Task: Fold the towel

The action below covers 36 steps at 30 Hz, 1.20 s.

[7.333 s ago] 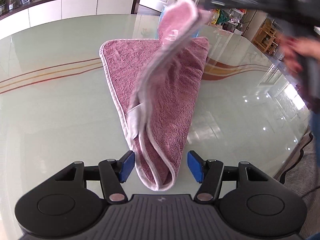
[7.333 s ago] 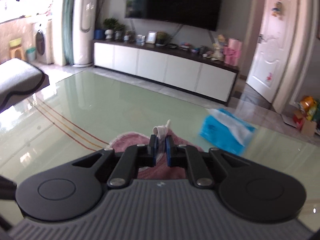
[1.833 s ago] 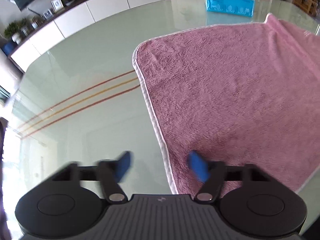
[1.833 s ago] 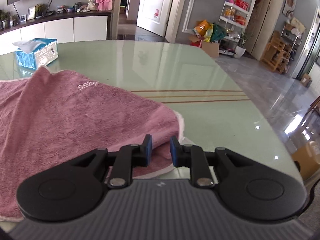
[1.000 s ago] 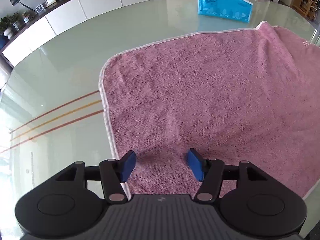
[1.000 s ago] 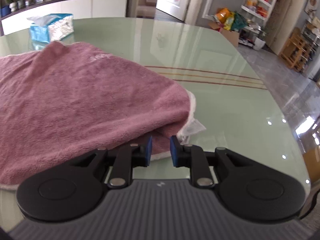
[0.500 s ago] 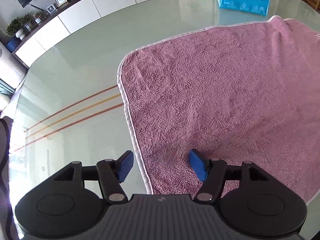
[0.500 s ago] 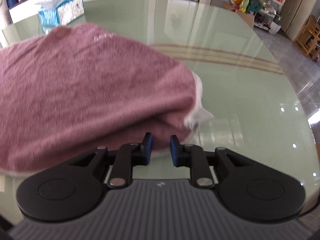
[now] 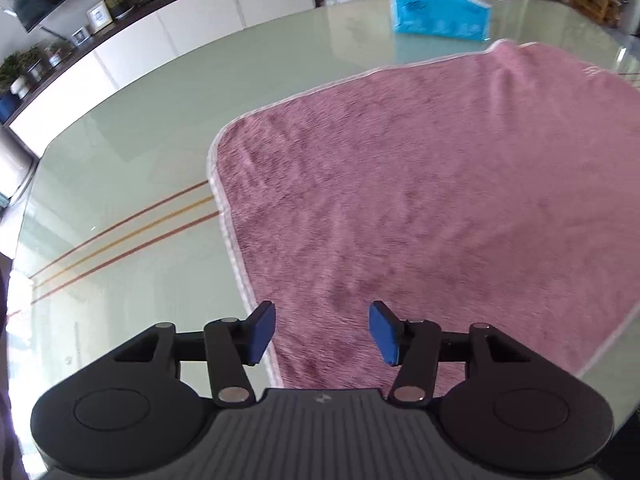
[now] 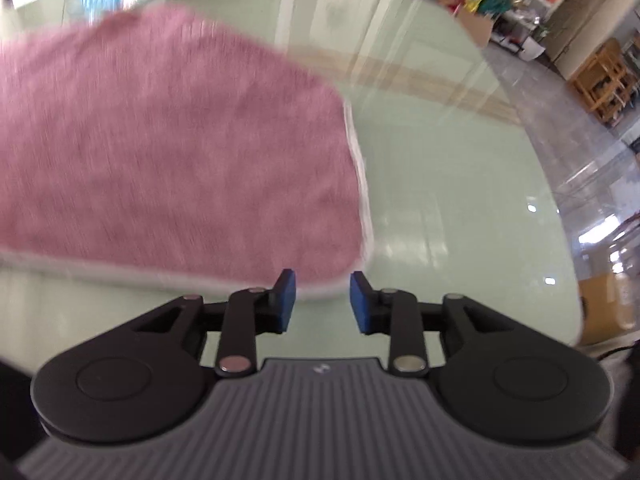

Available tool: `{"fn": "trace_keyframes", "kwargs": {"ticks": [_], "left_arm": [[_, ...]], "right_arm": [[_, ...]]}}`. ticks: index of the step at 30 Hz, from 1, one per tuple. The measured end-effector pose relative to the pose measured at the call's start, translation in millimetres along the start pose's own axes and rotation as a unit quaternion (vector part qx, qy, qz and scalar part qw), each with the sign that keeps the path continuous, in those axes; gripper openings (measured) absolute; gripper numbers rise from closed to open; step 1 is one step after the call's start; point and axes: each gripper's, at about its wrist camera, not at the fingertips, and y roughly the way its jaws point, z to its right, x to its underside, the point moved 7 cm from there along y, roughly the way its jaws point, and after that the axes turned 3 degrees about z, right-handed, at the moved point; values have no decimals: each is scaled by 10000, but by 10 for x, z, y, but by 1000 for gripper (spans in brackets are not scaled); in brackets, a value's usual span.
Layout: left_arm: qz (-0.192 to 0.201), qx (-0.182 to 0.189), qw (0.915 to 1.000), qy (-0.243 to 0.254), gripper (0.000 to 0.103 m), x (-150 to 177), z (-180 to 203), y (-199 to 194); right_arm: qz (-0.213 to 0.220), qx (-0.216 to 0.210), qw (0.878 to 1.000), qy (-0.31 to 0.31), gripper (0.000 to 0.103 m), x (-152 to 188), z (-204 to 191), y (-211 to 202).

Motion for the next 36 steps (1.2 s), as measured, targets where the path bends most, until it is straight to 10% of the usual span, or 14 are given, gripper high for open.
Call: {"fn": "trace_keyframes", "kwargs": {"ticks": [18, 36], "left_arm": [[-803, 229, 9957, -409, 89, 387, 241, 291], [-1059, 201, 9917, -699, 91, 996, 206, 98]], "right_arm": [[-249, -87, 9996, 131, 34, -86, -162, 317], [-801, -591, 9939, -473, 34, 77, -216, 103]]}}
